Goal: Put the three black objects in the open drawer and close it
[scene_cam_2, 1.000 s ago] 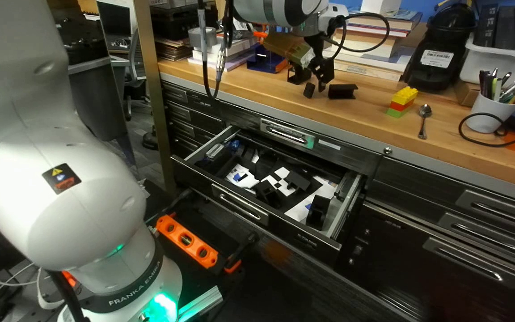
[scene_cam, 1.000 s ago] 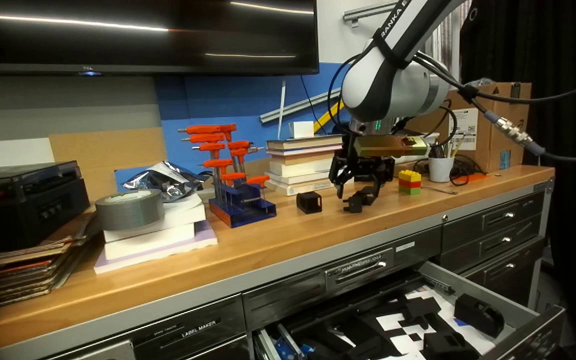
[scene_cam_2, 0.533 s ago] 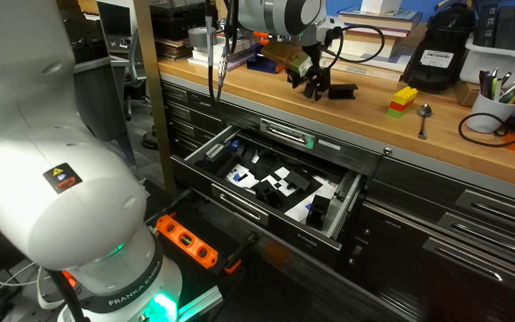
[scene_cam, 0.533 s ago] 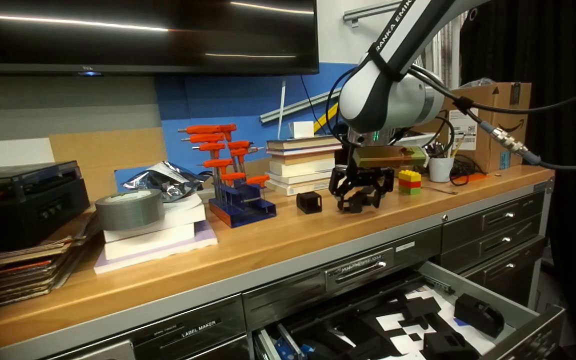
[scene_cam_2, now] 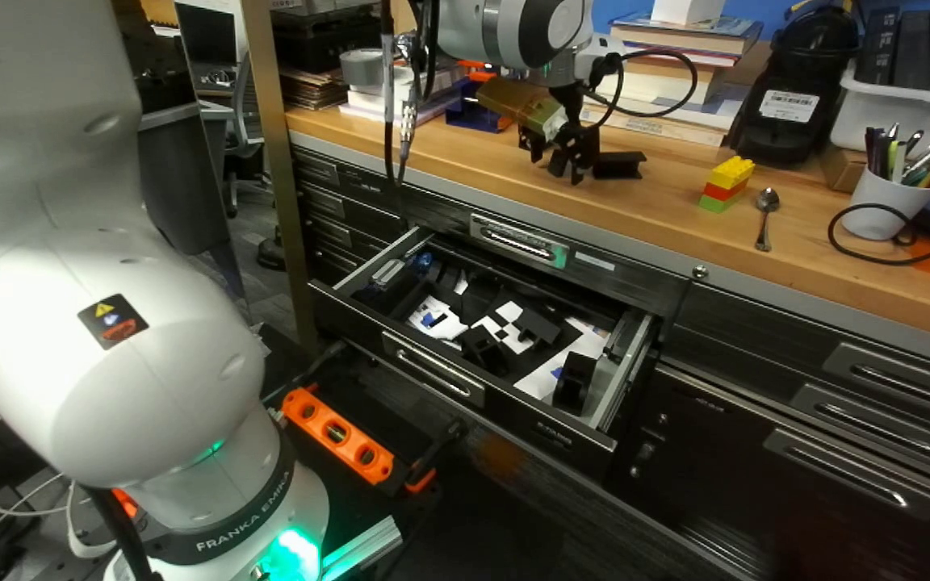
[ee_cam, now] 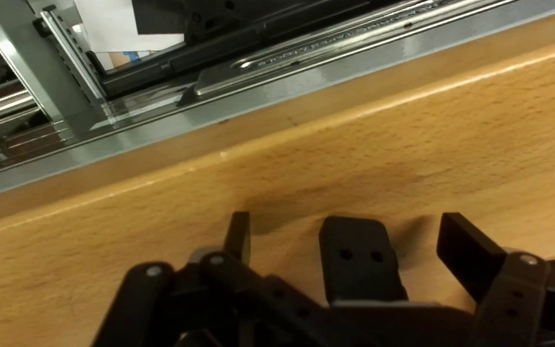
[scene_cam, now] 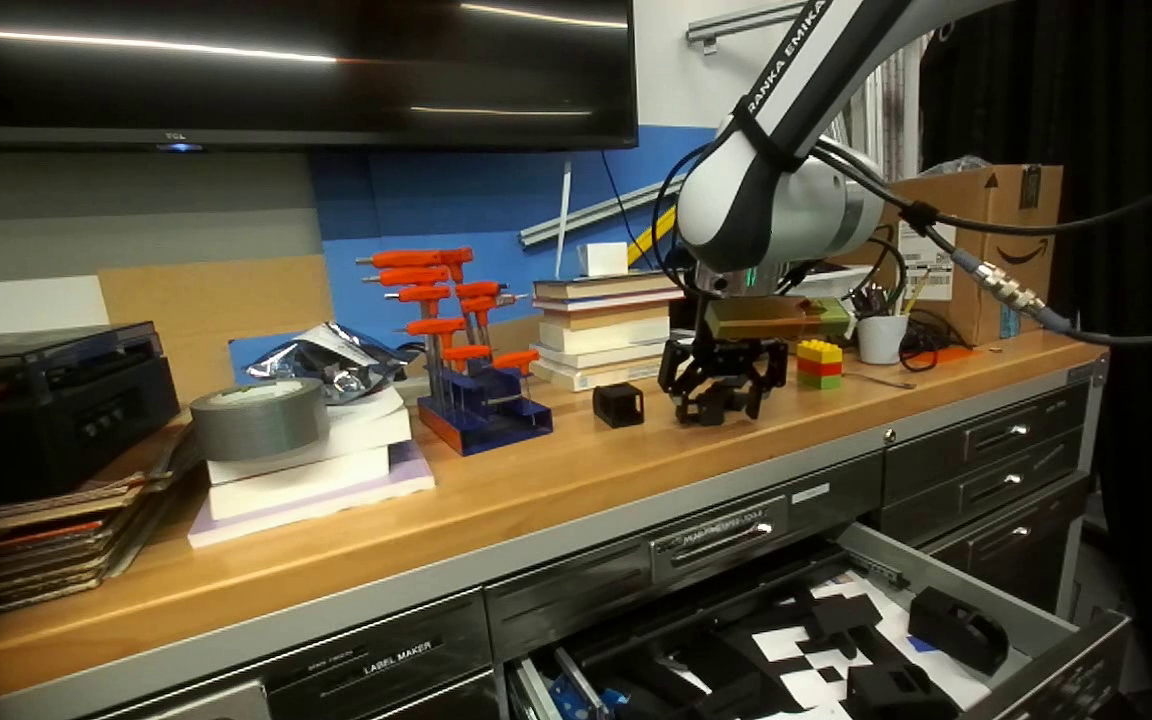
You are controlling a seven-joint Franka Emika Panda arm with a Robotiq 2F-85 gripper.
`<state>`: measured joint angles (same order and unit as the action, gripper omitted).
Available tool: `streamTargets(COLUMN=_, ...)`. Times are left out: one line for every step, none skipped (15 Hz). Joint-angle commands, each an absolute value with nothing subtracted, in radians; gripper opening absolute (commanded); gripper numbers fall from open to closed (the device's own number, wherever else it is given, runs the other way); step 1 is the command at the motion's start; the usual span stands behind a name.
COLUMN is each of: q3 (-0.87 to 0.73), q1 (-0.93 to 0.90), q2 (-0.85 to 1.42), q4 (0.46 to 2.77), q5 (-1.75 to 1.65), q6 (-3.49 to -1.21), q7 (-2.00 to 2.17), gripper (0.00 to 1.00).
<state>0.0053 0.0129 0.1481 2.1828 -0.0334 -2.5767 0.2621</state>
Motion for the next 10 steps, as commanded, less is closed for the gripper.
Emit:
streamTargets(q3=-0.01, q1=-0.002, q2=0.173, q4=2.131, q5=-0.034, q6=-2.559, q7=0.271, gripper=1.0)
streamTargets(q3=-0.011, q1=-0.002, q2=0.177, q4=2.125, q5=-0.036, q6=-2.559, q7=0.271, gripper=1.0)
streamTargets(q3=-0.012, q1=-0.003, q2=0.182, q4=2.12, q5=-0.036, q6=-2.559, q7=0.27, gripper=1.0)
streamTargets(q3=-0.012, q1=-0.002, q2=0.186, q4=2.116, q5=-0.035, q6=-2.56, q7=0.269, gripper=1.0)
streamTargets(q3=-0.013, q1=-0.003, q2=0.19, q4=2.112, q5=-0.037, q6=-2.56, q7=0.269, gripper=1.0)
streamTargets(q3=-0.014, q1=-0.003, q2=0.193, q4=2.11, q5=-0.041, q6=-2.561, q7=0.268, gripper=0.75)
streamTargets(q3=-0.015, q1=-0.004, q2=0.194, q4=2.108, q5=-0.044, q6=-2.56, q7=0.268, gripper=0.73)
streamTargets(q3=-0.016, q1=-0.004, q2=0.195, q4=2.106, q5=-0.044, q6=-2.56, q7=0.268, gripper=0.66)
streamTargets(q3=-0.017, q1=-0.005, q2=0.195, q4=2.105, q5=-0.046, q6=-2.56, q7=0.27, gripper=0.56)
streamTargets(q3=-0.019, q1=-0.004, q2=0.193, q4=2.103, q5=-0.045, q6=-2.558, q7=0.269, gripper=0.49)
